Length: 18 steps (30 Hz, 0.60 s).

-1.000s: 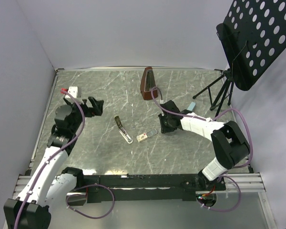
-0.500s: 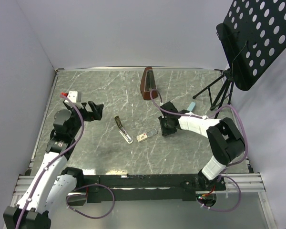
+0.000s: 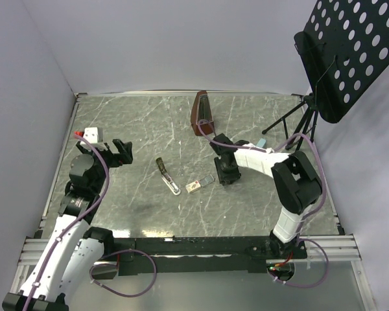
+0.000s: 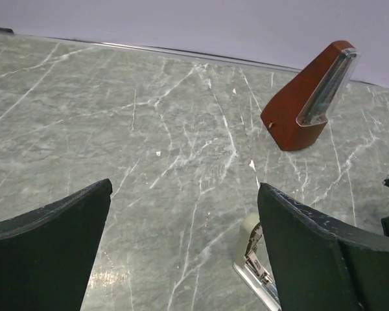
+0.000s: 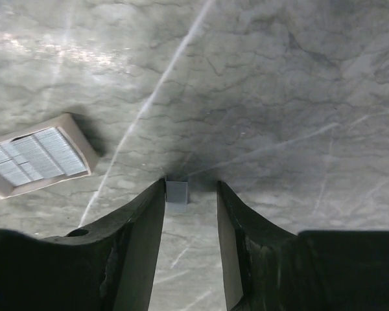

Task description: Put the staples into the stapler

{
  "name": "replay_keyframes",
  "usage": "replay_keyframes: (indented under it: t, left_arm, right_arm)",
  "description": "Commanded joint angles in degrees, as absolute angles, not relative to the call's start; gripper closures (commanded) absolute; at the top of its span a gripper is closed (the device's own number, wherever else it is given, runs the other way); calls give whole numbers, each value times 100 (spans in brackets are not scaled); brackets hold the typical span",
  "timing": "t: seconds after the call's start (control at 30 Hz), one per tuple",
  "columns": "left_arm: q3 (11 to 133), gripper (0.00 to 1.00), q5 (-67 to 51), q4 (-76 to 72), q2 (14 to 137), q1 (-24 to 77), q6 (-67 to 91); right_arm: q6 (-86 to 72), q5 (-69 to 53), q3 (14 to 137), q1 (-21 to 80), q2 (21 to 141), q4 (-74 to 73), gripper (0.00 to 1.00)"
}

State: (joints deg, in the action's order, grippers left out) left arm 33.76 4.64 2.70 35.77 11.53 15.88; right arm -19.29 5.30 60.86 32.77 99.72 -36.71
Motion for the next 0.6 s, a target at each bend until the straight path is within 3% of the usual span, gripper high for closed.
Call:
replay_keyframes:
  t: [0.0, 0.57]
  left_arm:
    - [3586, 1, 957, 316, 3375, 1309, 1635]
    - [3524, 1, 1398, 396, 3103, 1529, 1635]
  right_arm:
    - [-1986, 853, 6574, 3392, 10283, -4403, 57]
    - [-2144, 484, 6777, 3525, 10793, -4544, 65]
